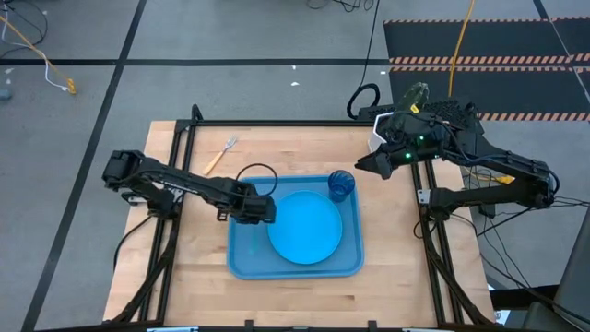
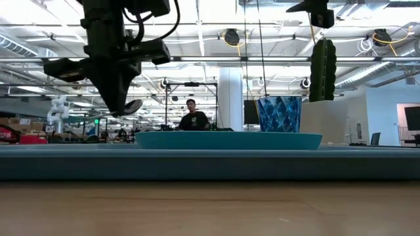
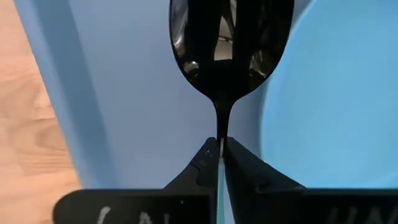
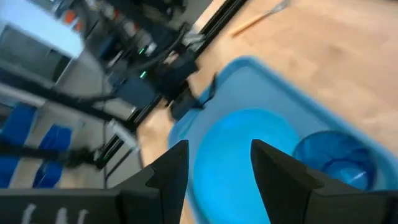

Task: Pick and place plate/cup/fork/spoon on tray
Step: Put the blue spoon on the blue tray

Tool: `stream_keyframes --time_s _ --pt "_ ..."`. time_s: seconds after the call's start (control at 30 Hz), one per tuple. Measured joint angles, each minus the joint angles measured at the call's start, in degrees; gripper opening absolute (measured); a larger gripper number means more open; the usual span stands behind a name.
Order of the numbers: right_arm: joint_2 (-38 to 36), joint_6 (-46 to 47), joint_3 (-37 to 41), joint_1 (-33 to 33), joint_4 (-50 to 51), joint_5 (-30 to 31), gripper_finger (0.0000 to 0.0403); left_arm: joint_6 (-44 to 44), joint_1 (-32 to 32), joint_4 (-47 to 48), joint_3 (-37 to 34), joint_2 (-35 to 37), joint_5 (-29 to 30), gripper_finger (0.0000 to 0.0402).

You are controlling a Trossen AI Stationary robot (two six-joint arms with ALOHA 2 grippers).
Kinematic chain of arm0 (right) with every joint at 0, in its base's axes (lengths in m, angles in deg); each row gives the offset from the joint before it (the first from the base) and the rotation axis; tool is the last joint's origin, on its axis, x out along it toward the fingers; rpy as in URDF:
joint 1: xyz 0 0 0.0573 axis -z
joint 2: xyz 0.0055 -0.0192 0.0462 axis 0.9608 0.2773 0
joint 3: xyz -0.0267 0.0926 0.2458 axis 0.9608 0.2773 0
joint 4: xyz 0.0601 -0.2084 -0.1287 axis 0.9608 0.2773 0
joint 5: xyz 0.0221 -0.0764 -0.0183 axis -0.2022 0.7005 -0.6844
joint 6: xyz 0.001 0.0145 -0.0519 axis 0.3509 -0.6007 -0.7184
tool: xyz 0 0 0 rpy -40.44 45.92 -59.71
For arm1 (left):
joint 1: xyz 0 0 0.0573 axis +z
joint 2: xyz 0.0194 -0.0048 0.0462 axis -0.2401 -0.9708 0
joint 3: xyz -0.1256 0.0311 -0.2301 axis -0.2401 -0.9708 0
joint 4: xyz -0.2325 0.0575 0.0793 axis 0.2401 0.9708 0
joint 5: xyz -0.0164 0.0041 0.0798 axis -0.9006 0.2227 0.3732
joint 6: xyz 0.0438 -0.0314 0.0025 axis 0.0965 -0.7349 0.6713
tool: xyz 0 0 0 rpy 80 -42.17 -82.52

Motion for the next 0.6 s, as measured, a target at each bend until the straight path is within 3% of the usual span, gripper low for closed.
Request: stream_keyframes --time_s 0.17,0.37,0.6 --pt "-0.5 -3.2 0.0 0.0 1.3 -7.6 0.0167 -5.9 0.3 -1.7 0.0 0.0 1.2 0.0007" --pt "-2.5 -2.5 0.0 0.0 -0.2 -10.8 0.0167 -10.0 0.6 0.7 0.0 0.0 1.7 0.0014" --pt "-7.2 -1.3 0.0 -0.1 -1.0 -12.6 0.0167 -7.7 1.2 2.0 0.0 0.0 1.1 0.0007"
